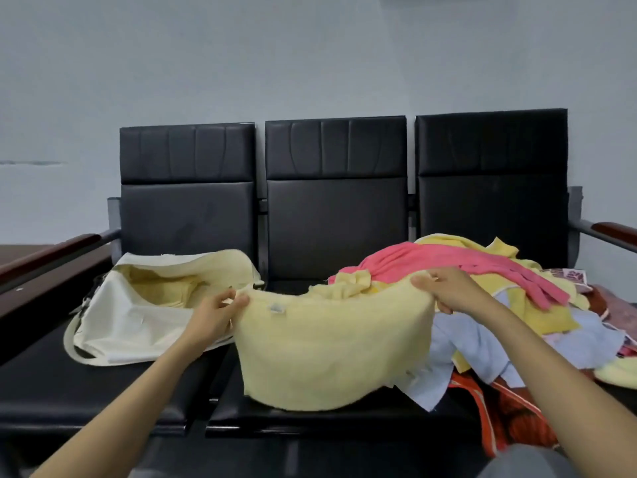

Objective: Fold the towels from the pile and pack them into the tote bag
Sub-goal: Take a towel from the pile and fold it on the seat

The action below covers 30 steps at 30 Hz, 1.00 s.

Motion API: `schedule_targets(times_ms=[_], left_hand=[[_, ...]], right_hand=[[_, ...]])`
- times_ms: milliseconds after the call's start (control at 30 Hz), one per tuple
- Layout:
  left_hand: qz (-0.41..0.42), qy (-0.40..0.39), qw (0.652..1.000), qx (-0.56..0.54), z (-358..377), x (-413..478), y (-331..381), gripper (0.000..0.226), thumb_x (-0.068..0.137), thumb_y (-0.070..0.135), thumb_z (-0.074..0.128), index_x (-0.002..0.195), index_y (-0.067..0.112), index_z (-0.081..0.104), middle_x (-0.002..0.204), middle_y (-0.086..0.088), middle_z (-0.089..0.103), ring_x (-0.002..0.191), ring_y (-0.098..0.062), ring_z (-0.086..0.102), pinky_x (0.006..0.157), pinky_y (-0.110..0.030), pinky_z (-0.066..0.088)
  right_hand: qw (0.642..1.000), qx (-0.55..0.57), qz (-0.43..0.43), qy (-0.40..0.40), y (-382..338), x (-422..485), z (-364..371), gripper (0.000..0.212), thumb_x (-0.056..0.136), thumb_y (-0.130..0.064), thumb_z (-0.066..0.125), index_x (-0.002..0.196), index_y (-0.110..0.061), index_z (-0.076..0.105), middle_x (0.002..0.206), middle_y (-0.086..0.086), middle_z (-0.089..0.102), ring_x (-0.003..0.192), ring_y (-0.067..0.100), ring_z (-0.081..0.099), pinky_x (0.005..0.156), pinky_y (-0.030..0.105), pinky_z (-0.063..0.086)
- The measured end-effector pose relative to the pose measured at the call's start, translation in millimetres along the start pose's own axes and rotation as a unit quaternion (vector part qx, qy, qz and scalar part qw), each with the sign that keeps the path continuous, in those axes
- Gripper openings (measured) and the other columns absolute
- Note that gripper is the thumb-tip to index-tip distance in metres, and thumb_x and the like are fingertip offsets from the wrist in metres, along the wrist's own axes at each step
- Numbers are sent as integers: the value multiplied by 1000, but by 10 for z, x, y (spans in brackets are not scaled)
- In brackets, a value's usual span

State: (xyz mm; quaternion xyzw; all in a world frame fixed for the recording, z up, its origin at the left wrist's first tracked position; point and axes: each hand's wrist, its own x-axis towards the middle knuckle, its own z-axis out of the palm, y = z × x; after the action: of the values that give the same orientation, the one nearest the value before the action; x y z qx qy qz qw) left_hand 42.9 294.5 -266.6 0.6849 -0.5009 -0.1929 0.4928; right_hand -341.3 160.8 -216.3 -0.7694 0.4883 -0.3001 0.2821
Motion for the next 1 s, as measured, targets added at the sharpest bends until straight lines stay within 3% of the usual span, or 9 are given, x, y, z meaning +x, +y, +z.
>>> schedule_targets(times_ms=[67,167,300,467,567,667,767,867,1000], left_hand=[[-61,-56,996,42,157,-49,-286,29,95,33,58,85,7,64,54,3,47,46,-11,39,46,-23,33],[-144,-120,974,129,422,-80,-661,31,95,31,56,76,7,56,63,-2,51,54,-13,44,52,-26,33],[-166,-75,967,180,649,-20,-808,30,96,30,50,73,11,55,71,-2,55,65,-15,49,55,-26,34],[-149,-7,978,148,765,233,-828,27,96,22,44,86,0,58,84,-12,59,72,-20,49,59,-30,34],[-155,-22,969,190,833,348,-899,19,95,19,47,83,5,52,82,-8,52,76,-24,51,58,-29,31],[-186,-59,947,256,941,415,-969,12,87,12,54,78,10,46,86,-5,50,78,-23,49,56,-27,30],[-210,-71,945,242,1014,490,-941,14,84,8,55,92,6,44,91,-6,46,73,-17,44,53,-26,30],[-230,-99,936,249,1030,550,-932,28,84,10,57,108,4,43,89,-4,46,74,-17,46,56,-25,34],[-255,-132,931,226,988,568,-904,16,79,9,62,74,12,47,75,-2,46,67,-17,43,57,-27,34]], right_hand=[[996,-27,38,-71,217,-12,251,35,94,-26,58,64,-13,44,51,-2,37,42,12,36,44,21,31],[990,-80,58,-105,575,29,669,46,92,-27,61,58,-18,32,55,-7,34,52,10,36,50,23,24],[988,-105,76,-83,820,140,950,42,96,-32,55,63,-25,29,64,-10,33,58,5,35,52,22,23],[995,-83,53,-17,910,382,992,35,97,-30,54,70,-10,42,67,5,45,65,20,45,58,34,24],[992,-117,46,-15,998,488,1074,36,95,-28,58,69,-9,42,64,5,42,59,18,41,54,31,22],[987,-144,59,-35,1096,533,1198,32,91,-28,62,68,-22,41,67,-4,35,57,10,38,50,24,24],[984,-159,63,-44,1097,581,1243,12,90,-29,62,87,-19,56,85,0,46,73,16,48,54,26,31],[982,-167,69,-53,1067,607,1266,30,90,-27,61,115,-9,58,108,9,56,97,26,56,66,30,35],[992,-68,69,-75,961,598,1267,21,89,-19,63,108,-14,57,88,5,55,82,20,51,66,30,37]])
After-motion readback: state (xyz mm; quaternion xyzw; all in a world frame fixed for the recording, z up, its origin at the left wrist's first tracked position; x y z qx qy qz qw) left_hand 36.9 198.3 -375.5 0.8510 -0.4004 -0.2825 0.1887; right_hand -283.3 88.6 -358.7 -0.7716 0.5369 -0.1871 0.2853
